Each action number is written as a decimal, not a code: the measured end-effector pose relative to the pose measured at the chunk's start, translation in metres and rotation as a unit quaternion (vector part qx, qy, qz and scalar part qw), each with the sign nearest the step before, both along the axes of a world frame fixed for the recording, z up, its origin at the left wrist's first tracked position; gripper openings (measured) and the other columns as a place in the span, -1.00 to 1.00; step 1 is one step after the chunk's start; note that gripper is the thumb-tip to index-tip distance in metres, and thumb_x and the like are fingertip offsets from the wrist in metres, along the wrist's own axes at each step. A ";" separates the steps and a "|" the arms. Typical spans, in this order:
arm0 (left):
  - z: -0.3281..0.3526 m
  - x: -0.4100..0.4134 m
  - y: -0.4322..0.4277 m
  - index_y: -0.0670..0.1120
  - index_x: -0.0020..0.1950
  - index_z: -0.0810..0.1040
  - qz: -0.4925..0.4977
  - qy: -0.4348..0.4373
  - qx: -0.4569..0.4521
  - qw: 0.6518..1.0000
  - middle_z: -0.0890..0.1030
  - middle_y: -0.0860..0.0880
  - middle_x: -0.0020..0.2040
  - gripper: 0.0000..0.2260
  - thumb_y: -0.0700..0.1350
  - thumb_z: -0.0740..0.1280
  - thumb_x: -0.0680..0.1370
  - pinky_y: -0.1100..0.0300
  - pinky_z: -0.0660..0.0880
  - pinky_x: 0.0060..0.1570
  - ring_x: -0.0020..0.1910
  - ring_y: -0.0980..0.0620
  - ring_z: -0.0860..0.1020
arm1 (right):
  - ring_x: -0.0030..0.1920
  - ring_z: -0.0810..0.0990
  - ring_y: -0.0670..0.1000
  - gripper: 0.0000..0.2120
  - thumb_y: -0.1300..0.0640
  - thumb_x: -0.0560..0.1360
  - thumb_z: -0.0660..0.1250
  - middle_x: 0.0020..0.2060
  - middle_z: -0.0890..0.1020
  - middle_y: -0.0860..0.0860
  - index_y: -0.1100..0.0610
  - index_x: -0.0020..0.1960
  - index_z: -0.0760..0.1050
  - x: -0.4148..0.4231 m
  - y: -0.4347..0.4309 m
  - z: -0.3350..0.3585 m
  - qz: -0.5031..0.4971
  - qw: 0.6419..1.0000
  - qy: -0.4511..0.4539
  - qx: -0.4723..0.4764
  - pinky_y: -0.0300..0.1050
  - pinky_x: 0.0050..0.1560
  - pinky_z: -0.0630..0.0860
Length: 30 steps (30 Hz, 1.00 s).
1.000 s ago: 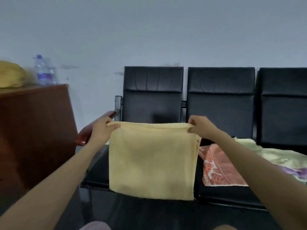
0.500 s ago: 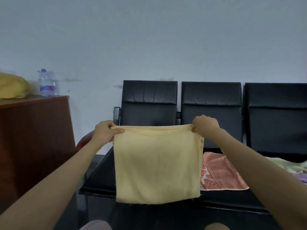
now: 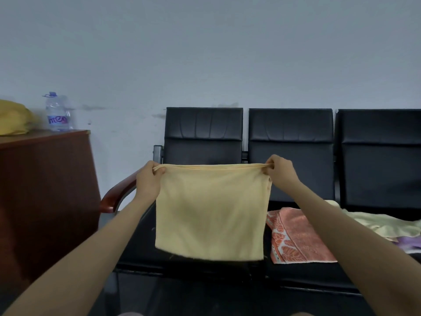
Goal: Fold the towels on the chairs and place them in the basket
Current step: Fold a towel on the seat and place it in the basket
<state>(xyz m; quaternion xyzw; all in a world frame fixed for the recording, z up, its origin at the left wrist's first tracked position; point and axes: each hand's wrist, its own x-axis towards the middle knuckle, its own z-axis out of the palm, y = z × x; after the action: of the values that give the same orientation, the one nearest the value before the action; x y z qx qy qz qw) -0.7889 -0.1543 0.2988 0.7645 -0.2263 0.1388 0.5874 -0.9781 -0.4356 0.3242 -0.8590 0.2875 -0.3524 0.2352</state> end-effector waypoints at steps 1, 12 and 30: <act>0.000 -0.001 0.001 -0.25 -0.08 0.46 0.001 -0.010 -0.002 1.000 0.53 -0.13 -0.19 -0.90 -0.22 0.26 0.57 0.14 0.36 -0.21 -0.19 -0.04 0.43 | -0.19 0.54 0.09 -0.94 0.31 0.49 0.27 -0.18 0.58 0.10 0.18 -0.10 0.45 -0.001 0.002 0.000 0.005 1.000 0.003 -0.013 -0.07 -0.23 0.49; -0.012 0.000 0.025 -0.10 -0.13 0.48 0.008 -0.031 0.013 0.999 0.51 -0.04 -0.36 -0.91 -0.13 0.31 0.56 0.18 0.41 -0.28 -0.36 -0.01 0.46 | -0.41 0.65 0.07 -0.82 0.32 0.54 0.16 -0.37 0.64 0.12 0.19 -0.07 0.54 -0.008 0.021 0.003 0.018 0.990 0.096 -0.104 -0.02 -0.18 0.63; -0.018 0.093 -0.051 -0.16 -0.07 0.37 0.077 -0.078 -0.005 0.994 0.42 -0.09 -0.08 -0.88 -0.25 0.08 0.61 0.28 0.20 -0.22 -0.12 0.01 0.35 | -0.12 0.49 0.04 -0.82 0.32 0.55 0.10 -0.12 0.54 0.05 0.18 -0.02 0.47 0.106 -0.027 -0.027 0.039 0.994 -0.100 0.007 -0.15 -0.19 0.35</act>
<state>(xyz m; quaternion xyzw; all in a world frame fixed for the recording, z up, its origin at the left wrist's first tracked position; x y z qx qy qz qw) -0.6961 -0.2048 0.2804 0.7632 -0.2116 0.2443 0.5595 -0.8718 -0.4630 0.2972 -0.8283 0.2308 -0.4253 0.2824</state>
